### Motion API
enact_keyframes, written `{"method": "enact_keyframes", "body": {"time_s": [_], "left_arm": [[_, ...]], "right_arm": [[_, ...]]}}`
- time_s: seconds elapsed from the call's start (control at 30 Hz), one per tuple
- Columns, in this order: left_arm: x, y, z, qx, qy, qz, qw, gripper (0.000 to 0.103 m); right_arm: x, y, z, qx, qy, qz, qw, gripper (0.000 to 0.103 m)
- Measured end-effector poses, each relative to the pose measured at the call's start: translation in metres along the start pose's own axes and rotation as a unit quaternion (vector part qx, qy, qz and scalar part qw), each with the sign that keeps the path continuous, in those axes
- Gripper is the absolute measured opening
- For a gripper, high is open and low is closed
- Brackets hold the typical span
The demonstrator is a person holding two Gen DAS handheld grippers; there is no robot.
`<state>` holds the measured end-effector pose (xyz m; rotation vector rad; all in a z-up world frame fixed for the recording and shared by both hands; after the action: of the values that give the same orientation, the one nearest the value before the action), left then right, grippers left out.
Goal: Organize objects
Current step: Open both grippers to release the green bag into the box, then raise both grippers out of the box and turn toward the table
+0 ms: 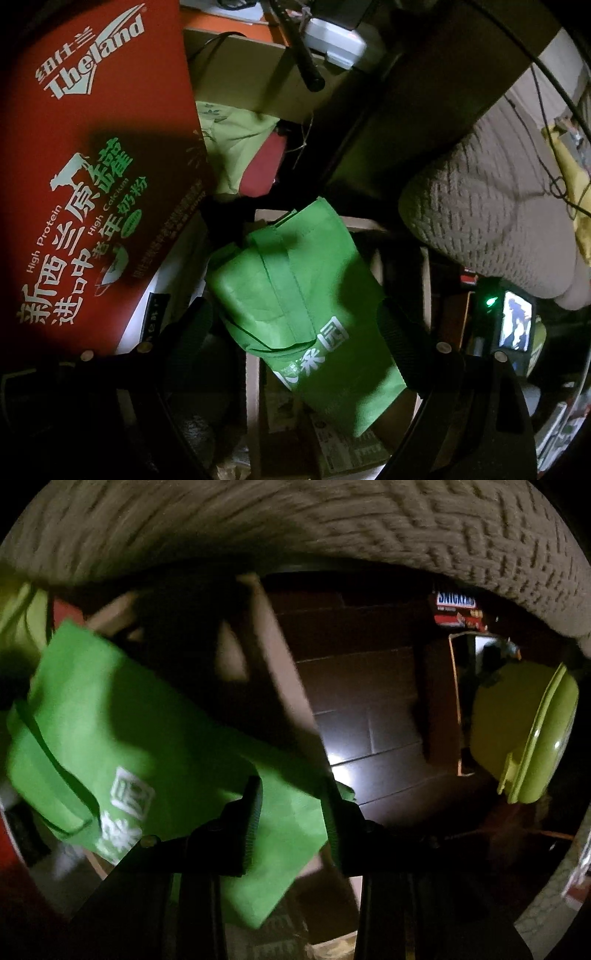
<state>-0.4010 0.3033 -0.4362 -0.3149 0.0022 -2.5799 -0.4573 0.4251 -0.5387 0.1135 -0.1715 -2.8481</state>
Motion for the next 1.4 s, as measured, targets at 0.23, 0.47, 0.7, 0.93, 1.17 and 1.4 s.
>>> {"method": "enact_keyframes", "body": {"time_s": [0.23, 0.47, 0.7, 0.93, 1.17, 1.4], "left_arm": [[-0.001, 0.008, 0.003, 0.0, -0.002, -0.004, 1.0, 0.09], [-0.006, 0.004, 0.019, -0.015, -0.013, -0.033, 0.9993, 0.09], [-0.029, -0.036, 0.057, -0.04, -0.073, -0.156, 0.9843, 0.086], [-0.067, -0.05, 0.146, -0.077, -0.215, -0.249, 0.9414, 0.08], [-0.108, -0.04, 0.226, -0.197, -0.211, -0.256, 0.9223, 0.076], [-0.125, 0.0, 0.328, -0.253, -0.227, -0.245, 0.9079, 0.077]], "right_arm": [[-0.019, 0.013, -0.017, -0.039, 0.024, 0.025, 0.999, 0.042], [-0.046, 0.012, -0.022, 0.031, 0.061, 0.008, 0.998, 0.02], [-0.081, -0.007, 0.043, 0.119, -0.006, -0.069, 0.99, 0.022], [-0.123, -0.01, 0.118, 0.155, -0.114, -0.074, 0.978, 0.02], [-0.168, 0.002, 0.168, 0.219, -0.157, -0.116, 0.956, 0.012], [-0.217, 0.02, 0.267, 0.242, -0.284, -0.137, 0.918, 0.011]]}}
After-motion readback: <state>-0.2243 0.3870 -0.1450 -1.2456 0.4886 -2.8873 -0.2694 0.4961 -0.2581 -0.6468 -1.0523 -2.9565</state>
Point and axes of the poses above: each gripper's, at about its wrist camera, not at the fingertips, and z roughly against the way its jaws point, y to its left, x to its top, the point moved 2 cm from there along -z, roughly the way its jaws point, and after that the axes turned 7 degrees about x, right-handed, at the moved point
